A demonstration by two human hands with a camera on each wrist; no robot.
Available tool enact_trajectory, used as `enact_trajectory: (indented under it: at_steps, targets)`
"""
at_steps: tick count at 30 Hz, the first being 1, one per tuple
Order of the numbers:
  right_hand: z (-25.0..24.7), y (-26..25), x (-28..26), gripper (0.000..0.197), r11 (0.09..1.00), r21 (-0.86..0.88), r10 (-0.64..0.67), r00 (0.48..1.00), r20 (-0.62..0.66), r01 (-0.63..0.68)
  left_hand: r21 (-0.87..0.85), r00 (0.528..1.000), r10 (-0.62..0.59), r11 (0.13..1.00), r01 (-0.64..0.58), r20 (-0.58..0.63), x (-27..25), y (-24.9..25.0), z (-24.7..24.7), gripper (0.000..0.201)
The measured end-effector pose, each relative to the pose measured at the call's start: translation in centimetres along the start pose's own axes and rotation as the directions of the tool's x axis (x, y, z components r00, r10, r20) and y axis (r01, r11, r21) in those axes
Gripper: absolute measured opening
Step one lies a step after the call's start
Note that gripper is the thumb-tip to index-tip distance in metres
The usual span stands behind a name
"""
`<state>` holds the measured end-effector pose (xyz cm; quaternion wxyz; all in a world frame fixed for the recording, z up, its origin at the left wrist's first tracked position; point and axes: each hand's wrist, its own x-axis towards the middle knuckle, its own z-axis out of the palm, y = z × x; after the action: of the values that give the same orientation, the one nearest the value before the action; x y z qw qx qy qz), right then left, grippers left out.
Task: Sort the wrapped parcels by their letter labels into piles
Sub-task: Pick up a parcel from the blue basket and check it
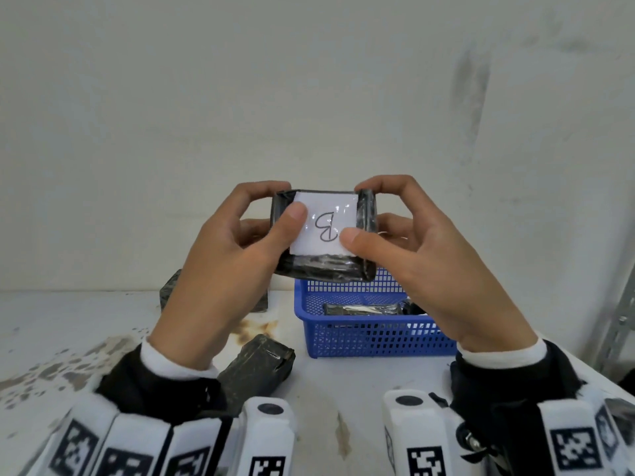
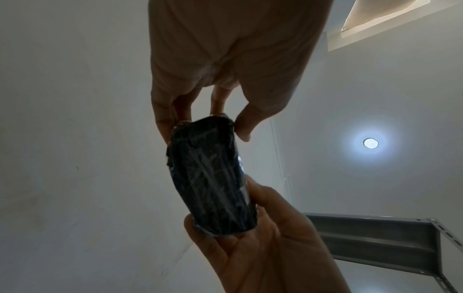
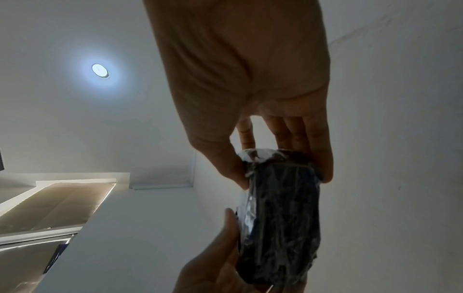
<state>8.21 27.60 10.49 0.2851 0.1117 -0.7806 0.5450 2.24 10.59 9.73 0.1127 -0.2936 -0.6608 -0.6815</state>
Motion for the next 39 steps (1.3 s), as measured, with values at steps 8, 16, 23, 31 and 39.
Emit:
enact_trajectory:
  at_steps: [8,16,23,31,39]
  targets:
    - [0.1,0.3,0.0,0.024,0.999,0.004,0.052,0.999,-0.015,-0.052,0.068,0.998,-0.003,0.998,-0.002,0.068,0.1,-0.2,-0.1,0.044]
    - [0.2,0.3,0.3,0.053,0.997,-0.068,0.033,0.999,-0.023,-0.034,-0.039,0.977,-0.098,0.994,0.107,0.188,0.0,0.0,-0.1,0.031]
    - [-0.5,0.1,0.1,0.051,0.968,-0.249,-0.001,0.999,0.048,0.013,-0.022,0.983,0.022,1.0,-0.018,0.183,0.0,-0.2,-0.6,0.048]
    - [-0.5,-0.2,0.0,0.04,0.987,-0.152,0.057,0.996,0.07,-0.046,0.121,0.982,0.133,0.981,-0.149,0.135,0.4,-0.8,-0.2,0.041]
    - [-0.4,0.2,0.1,0.028,0.998,0.051,-0.032,0.999,-0.019,0.033,-0.037,0.984,0.072,0.997,-0.067,0.165,-0.1,-0.6,0.7,0.045]
